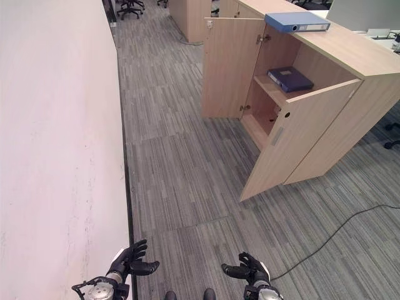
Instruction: Put the empty folder in the office cabinet
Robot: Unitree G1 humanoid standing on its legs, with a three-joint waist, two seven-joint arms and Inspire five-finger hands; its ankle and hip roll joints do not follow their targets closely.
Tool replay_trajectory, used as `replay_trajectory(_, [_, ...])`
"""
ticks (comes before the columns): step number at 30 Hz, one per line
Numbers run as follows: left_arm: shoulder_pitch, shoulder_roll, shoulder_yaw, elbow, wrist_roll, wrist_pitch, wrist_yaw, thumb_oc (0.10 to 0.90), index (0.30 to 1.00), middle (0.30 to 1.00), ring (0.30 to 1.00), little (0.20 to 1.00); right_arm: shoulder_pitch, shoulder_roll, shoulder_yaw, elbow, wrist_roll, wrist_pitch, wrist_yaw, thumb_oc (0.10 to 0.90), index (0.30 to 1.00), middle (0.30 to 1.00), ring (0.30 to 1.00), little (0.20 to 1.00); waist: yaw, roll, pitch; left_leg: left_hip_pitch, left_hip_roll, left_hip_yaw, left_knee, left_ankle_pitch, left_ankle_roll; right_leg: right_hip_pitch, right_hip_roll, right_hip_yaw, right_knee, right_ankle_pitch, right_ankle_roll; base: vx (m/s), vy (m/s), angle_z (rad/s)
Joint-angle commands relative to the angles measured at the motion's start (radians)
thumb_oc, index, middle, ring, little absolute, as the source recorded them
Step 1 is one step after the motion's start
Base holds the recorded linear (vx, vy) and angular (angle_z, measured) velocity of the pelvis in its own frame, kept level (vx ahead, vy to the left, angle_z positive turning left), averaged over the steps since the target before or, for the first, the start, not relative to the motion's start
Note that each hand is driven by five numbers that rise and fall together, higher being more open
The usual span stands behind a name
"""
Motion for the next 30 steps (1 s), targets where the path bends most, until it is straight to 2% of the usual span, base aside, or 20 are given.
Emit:
replay_trajectory(1, [-0.088,0.033,-0.018,-0.028,-0.018,-0.079,-0.011,0.8,0.9,0.9,0.9,0.9,-0.051,-0.045,-0.024,-0.064,0.026,-0.055,0.004,0.8,0.9,0.9,0.9,0.9,0.01,0.008,-0.007,0.083,0.131,-0.002,-0.003,-0.048,-0.117,0.075,-0.072,0.002,0.014,-0.099,0.117,0.0,0.0,0.0])
replay_trajectory(18, [-0.084,0.022,-0.019,0.023,-0.024,-0.071,-0.015,0.8,0.9,0.9,0.9,0.9,-0.034,-0.039,-0.018,-0.026,0.017,-0.045,0.01,0.8,0.9,0.9,0.9,0.9,0.002,0.008,-0.005,0.079,0.135,-0.015,-0.003,-0.044,-0.12,0.074,-0.062,0.004,0.018,-0.108,0.11,0.0,-0.004,0.01])
replay_trajectory(30, [-0.096,0.029,-0.019,0.035,-0.035,-0.066,-0.018,0.8,0.9,0.9,0.9,0.9,-0.006,-0.037,-0.022,-0.04,0.037,-0.044,0.021,0.8,0.9,0.9,0.9,0.9,-0.018,0.012,0.006,0.065,0.165,-0.044,0.009,-0.029,-0.138,0.043,-0.02,0.044,0.068,-0.143,0.077,0.01,-0.063,0.04])
